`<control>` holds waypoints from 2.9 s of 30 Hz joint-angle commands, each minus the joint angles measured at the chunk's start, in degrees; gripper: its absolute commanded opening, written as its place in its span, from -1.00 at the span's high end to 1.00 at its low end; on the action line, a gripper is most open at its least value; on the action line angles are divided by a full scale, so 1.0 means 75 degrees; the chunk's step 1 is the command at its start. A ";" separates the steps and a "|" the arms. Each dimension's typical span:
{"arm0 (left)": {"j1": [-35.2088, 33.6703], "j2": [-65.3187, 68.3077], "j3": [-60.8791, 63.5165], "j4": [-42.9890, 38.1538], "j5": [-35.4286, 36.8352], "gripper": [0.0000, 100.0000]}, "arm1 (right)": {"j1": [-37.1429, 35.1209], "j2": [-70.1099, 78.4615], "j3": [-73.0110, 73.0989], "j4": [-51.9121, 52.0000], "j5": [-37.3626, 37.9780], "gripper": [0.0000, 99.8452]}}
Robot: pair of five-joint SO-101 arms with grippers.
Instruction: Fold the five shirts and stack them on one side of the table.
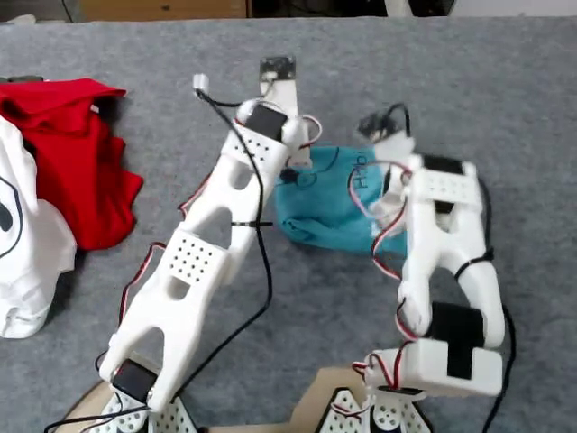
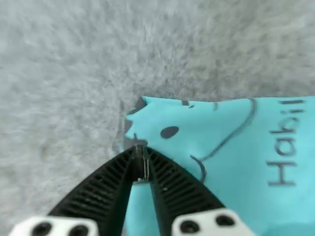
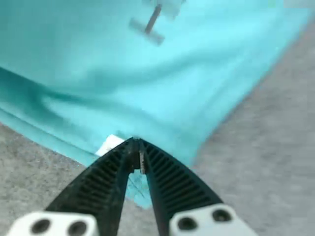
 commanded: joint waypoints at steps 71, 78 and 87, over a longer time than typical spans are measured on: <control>0.1430 -0.6500 1.1229 -0.3997 0.0422 0.96 | -0.0076 0.6699 -0.7906 -0.0199 -0.0316 0.99; 0.1442 -0.6570 1.1558 -0.4173 0.0563 0.96 | -0.0111 0.6711 -0.7906 -0.0211 -0.0270 0.99; 0.1723 -0.6582 1.1581 -0.3892 0.0938 0.96 | -0.0123 0.6722 -0.7883 -0.0316 -0.0258 0.99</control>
